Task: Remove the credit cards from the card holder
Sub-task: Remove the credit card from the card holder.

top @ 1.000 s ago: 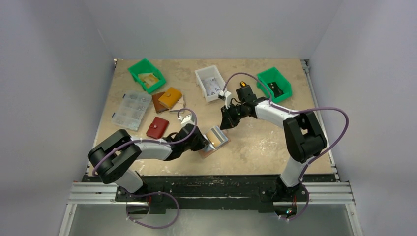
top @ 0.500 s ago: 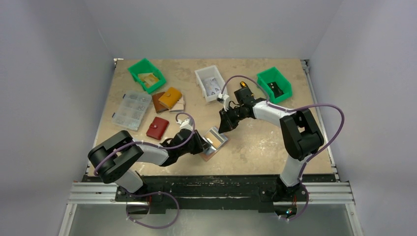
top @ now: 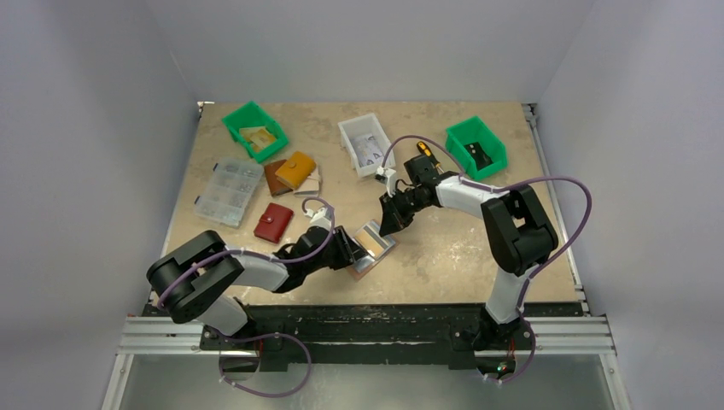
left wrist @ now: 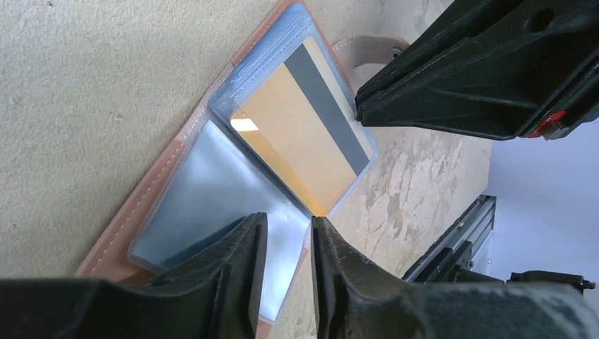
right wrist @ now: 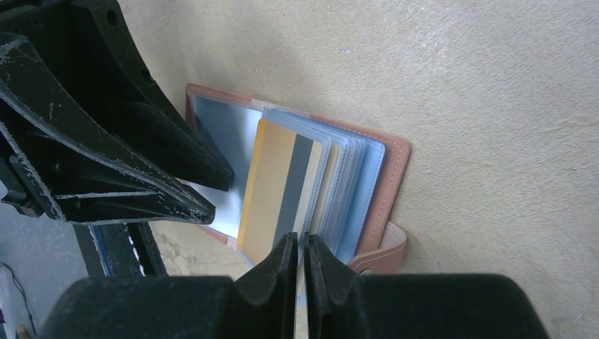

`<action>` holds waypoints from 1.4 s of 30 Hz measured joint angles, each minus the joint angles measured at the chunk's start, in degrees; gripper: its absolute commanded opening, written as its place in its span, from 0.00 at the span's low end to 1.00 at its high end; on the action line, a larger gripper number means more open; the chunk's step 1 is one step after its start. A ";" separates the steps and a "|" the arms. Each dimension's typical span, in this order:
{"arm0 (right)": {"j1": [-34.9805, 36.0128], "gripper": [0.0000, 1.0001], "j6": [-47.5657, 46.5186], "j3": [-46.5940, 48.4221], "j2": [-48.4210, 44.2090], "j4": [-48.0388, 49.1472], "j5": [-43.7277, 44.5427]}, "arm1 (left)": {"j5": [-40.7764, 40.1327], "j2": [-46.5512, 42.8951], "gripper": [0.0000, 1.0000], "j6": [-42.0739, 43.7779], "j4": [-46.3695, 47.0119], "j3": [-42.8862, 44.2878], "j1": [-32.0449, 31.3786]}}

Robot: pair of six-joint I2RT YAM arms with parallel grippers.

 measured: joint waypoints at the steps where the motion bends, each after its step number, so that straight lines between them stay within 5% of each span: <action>1: 0.00 0.15 -0.02 0.00 -0.02 0.00 -0.04 | 0.07 0.00 0.35 -0.09 0.37 -0.20 0.04; 14: 0.00 0.15 -0.22 0.00 0.00 -0.07 -1.64 | 3.67 4.42 0.36 -3.96 11.10 -2.84 2.75; 42: 0.04 0.41 -0.28 1.60 2.56 -2.60 -6.73 | 6.01 8.48 0.36 -5.46 18.69 -4.04 4.63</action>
